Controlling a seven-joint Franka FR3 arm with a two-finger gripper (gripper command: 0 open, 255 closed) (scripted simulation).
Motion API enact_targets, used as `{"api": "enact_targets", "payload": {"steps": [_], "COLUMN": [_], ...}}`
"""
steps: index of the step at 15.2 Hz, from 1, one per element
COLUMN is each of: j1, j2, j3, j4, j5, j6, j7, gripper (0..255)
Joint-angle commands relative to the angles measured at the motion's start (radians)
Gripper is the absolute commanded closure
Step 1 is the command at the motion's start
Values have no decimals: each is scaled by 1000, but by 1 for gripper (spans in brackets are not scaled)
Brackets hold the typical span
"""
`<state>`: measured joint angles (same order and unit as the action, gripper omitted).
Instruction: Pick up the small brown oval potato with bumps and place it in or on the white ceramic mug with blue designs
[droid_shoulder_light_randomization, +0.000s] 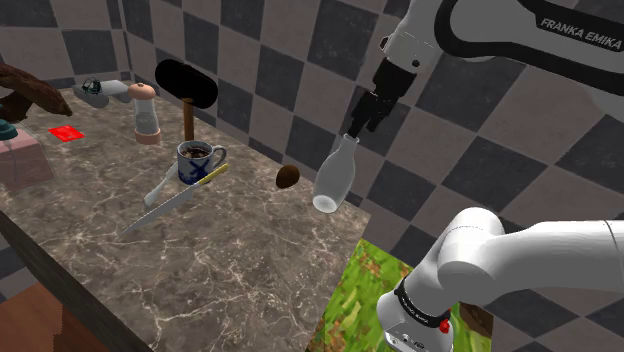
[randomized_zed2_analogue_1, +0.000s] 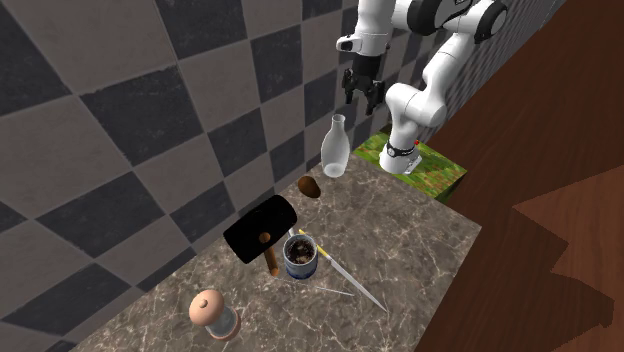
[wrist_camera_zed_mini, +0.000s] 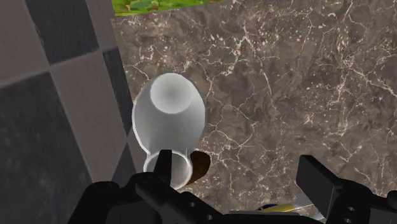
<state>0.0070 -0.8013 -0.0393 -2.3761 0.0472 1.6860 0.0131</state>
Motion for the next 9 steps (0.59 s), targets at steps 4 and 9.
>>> {"api": "enact_targets", "payload": {"steps": [4,9], "j1": [-42,-123], "j2": [31,144], "j3": [95,256], "j4": [-63,-111], "j5": [15,16], "j6": [111,284], "j7": [188,511], "gripper": [0,0]}}
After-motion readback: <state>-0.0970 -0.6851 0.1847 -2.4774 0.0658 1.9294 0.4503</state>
